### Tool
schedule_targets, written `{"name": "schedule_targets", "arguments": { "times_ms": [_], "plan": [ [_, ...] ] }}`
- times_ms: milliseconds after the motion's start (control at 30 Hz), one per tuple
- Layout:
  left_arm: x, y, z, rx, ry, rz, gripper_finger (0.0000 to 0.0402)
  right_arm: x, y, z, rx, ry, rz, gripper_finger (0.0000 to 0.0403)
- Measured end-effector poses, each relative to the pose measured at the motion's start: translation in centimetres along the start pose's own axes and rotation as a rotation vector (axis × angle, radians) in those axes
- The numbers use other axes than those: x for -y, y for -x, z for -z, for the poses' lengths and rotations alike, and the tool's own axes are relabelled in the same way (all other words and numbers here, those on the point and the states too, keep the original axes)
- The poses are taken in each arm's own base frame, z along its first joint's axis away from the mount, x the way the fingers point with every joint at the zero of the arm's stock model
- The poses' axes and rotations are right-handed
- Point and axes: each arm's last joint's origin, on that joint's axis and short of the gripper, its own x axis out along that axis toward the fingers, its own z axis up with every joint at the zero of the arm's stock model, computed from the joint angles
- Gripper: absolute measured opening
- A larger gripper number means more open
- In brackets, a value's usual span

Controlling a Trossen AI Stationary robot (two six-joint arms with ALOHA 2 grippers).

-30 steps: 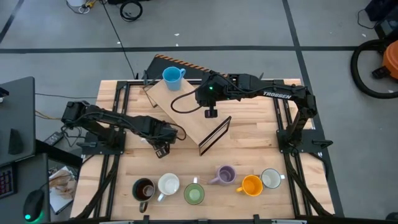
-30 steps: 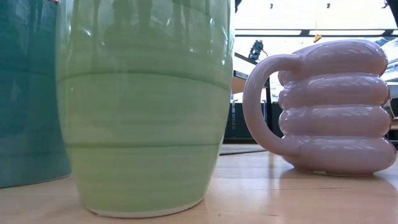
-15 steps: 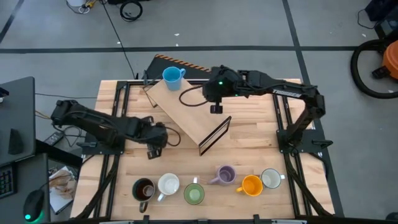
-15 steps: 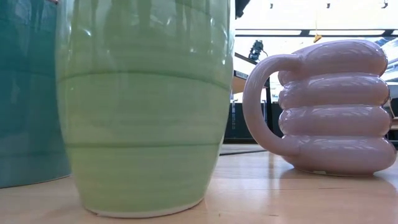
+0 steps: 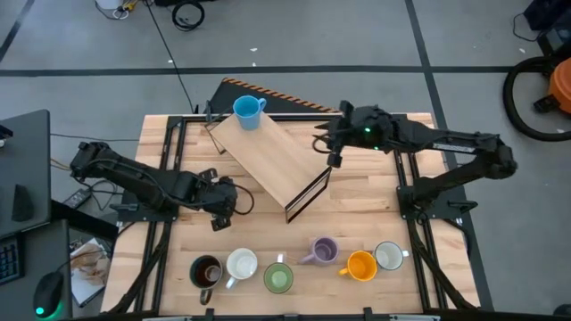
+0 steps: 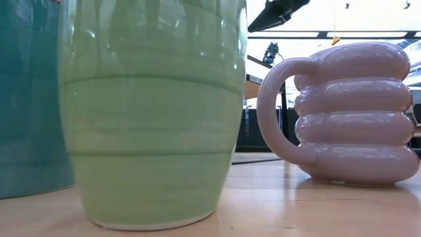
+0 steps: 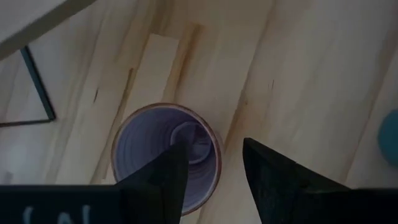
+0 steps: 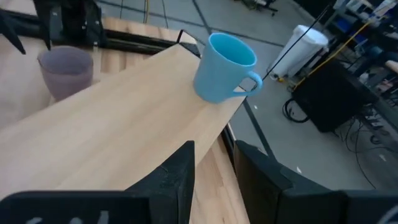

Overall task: Place coffee mugs
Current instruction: Put the top purple mug on the shelf

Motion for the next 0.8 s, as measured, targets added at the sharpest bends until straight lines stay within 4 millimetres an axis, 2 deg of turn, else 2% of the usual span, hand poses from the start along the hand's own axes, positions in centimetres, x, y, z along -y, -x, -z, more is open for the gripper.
{"name": "schedule_targets", "arguments": {
  "times_ms": [233,367,533,800],
  "plan": [
    [-0.3,-1.0,-0.3,-0.072,0.083,0.009,0.0160,-0.5,1.8,1.6,0.062,-0.040,-0.001,0.0118],
    [-0.2,-2.0,-0.6,-0.109,0.079,-0.010,0.0168,-1.0,1.8,2.2,0.053,-0.039,-0.015,0.0118],
    [-0.6,-2.6,-0.9,-0.151,0.095,0.012,0.0197,-1.4,1.5,2.6,0.037,-0.033,-0.006,0.0118],
    [-1.0,-3.8,-1.1,-0.186,0.091,0.043,0.0221,-1.5,1.5,2.7,0.042,-0.033,-0.006,0.0118]
  ]
}}
